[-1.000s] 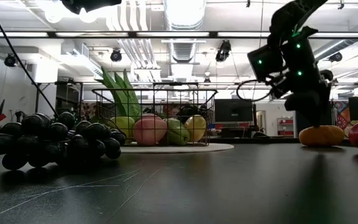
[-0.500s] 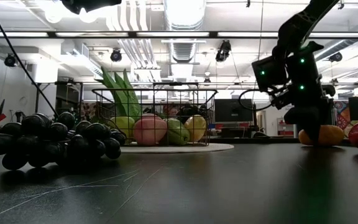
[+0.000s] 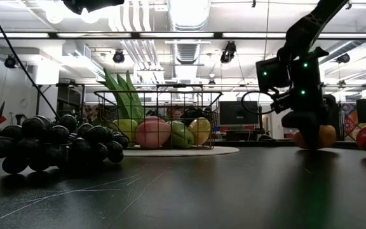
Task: Build produce basket
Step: Put the yellow mango into the gold wire basket
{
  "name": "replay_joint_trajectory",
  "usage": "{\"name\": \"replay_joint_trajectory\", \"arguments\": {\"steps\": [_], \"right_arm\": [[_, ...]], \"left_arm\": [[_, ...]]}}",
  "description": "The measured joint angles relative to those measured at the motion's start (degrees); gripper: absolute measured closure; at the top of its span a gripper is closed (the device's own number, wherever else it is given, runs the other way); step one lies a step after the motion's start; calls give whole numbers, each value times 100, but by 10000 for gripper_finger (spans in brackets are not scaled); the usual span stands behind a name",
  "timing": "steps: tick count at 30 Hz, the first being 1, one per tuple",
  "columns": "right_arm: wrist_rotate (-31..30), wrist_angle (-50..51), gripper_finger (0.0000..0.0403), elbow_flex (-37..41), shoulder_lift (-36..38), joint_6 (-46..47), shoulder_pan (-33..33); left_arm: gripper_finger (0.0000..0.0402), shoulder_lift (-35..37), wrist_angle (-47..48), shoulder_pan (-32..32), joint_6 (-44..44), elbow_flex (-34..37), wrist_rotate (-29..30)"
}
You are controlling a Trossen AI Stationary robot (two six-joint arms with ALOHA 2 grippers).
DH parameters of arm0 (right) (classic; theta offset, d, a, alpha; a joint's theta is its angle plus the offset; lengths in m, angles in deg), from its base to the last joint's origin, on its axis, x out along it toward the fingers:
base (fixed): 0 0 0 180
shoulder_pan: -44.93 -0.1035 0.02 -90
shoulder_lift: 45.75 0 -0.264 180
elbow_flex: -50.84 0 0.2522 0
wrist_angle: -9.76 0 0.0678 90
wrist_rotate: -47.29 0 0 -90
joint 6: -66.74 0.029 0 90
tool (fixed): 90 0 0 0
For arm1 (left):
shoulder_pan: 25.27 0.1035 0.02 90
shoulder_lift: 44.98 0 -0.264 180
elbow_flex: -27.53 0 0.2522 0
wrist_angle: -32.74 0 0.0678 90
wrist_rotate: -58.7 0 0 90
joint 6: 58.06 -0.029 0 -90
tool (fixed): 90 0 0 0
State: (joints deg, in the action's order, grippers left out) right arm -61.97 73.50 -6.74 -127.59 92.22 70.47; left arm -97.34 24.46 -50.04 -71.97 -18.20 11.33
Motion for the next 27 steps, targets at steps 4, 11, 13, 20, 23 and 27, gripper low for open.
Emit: {"name": "replay_joint_trajectory", "arguments": {"steps": [4,11,13,20,23,27], "right_arm": [[38,52,205,-95,14,-2,-6],[36,493,205,-586,583,-16,-389],[34,539,205,-744,909,-27,-582],[46,-816,205,-660,2241,-330,-1589],[331,-2160,205,-191,2706,-880,-2033],[721,-4207,205,573,3032,-1711,-2558]], "left_arm": [[15,0,0,1,-1,0,0],[15,0,-10,1,13,0,0],[15,0,-18,0,176,0,0],[15,-1,-236,-1,312,0,-70],[15,-131,-507,-1,303,0,-135],[15,-448,-1250,2,262,2,-249]]}}
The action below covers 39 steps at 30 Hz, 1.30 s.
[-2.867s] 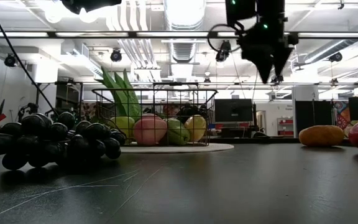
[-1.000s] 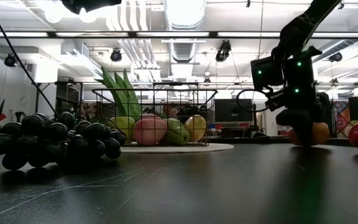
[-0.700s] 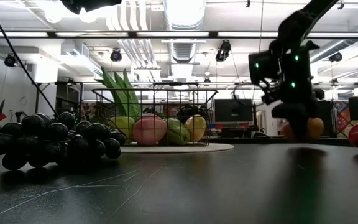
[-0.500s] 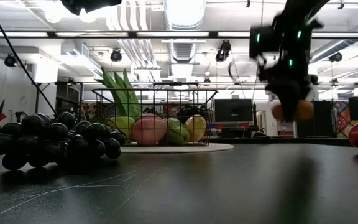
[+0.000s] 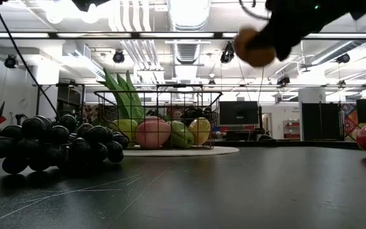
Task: Build produce basket
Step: Put the yellow mango into the gold wire basket
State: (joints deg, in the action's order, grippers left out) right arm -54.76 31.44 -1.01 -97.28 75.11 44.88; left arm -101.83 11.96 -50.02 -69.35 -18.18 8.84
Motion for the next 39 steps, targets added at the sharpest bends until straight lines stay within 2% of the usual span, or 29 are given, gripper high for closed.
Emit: {"name": "replay_joint_trajectory", "arguments": {"steps": [6,10,19,25,28,35,39], "right_arm": [[1002,-3387,204,1094,-190,-787,-308],[1256,-4644,203,1433,-564,-941,-340],[1251,-4879,202,1394,-1043,-955,-347],[1251,-4893,202,1384,-1031,-981,-347],[1251,-4895,202,1384,-1024,-1056,-347],[1251,-4886,202,1386,-1082,-1067,-347],[1251,-4892,202,1386,-1080,-1064,-347]], "left_arm": [[15,-911,-1521,31,-317,-52,-439],[15,-1664,-2553,120,-767,-302,-742],[15,-3094,-2787,969,-765,-1296,-1501],[15,-3905,-2794,1655,127,-1825,-2554],[15,-4298,-2785,1896,431,-2040,-2665],[21,-4902,-2786,2087,651,-2534,-3207],[52,-4959,-2792,2085,651,-2588,-3283]]}}
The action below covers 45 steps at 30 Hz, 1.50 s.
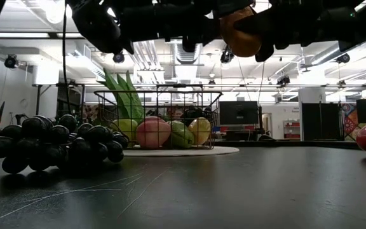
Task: Build produce basket
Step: Put the yellow mango into the gold wire basket
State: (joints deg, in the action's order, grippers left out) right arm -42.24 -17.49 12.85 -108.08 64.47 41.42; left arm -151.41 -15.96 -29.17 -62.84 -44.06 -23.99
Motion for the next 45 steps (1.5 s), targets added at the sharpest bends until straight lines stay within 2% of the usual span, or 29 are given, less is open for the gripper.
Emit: {"name": "replay_joint_trajectory", "arguments": {"steps": [7,13,19,22,26,32,37,41,45], "right_arm": [[-57,1,193,0,-8,27,2],[-72,40,123,-42,1,232,4],[-186,156,49,-111,225,230,6],[-198,645,37,-217,453,270,4],[-201,1120,35,-310,747,442,4],[-201,1329,35,-304,903,479,4],[-203,1363,35,-304,823,479,4],[-203,1370,35,-302,740,484,4],[-203,1387,35,-302,702,534,4]], "left_arm": [[162,0,53,0,149,7,0],[256,2,246,7,316,10,-1],[257,215,842,4,317,11,77],[257,530,1628,4,297,11,489],[257,1131,3117,6,291,14,1329],[248,1978,5189,109,301,11,3045],[245,2149,6733,465,889,20,4417],[244,1976,6865,843,1043,20,4455],[243,1711,6762,1122,1040,20,4235]]}}
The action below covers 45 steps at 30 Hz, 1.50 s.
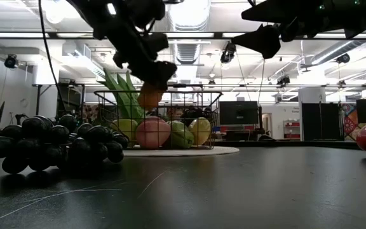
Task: Build produce basket
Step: Put the yellow mango into the gold wire basket, then put the orange mango into the gold wire basket
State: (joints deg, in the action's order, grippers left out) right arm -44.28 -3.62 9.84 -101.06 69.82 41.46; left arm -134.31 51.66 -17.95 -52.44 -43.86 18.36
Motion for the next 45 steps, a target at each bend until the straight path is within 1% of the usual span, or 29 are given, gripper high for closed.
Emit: {"name": "replay_joint_trajectory", "arguments": {"steps": [3,9,11,20,23,26,31,35,37,39,45], "right_arm": [[0,-5,35,0,0,10,-2],[-1,-7,35,0,0,12,-2],[-1,-7,35,0,0,32,-2],[-2,-6,35,0,0,76,-2],[0,30,35,0,0,89,-2],[-1,34,35,0,1,100,-2],[0,35,35,-2,2,216,-2],[-2,168,35,-26,2,555,0],[-12,470,35,-84,4,963,16],[-12,1130,35,-255,4,1440,22],[-8,4037,35,-1210,-141,2743,-2]], "left_arm": [[243,-123,-13,75,3,-11,-281],[241,-216,-14,71,2,-10,-310],[235,-211,-10,74,2,-9,-309],[158,-172,-10,96,2,-9,-305],[142,-172,-9,96,1,-9,-301],[137,-153,-5,92,-29,-9,-301],[136,101,16,-135,-59,-9,-292],[136,408,-5,-568,-187,-9,-285],[136,562,-11,-884,-197,-8,-292],[136,686,-25,-1206,-199,-7,-292],[136,819,-35,-2051,-309,-7,-290]]}}
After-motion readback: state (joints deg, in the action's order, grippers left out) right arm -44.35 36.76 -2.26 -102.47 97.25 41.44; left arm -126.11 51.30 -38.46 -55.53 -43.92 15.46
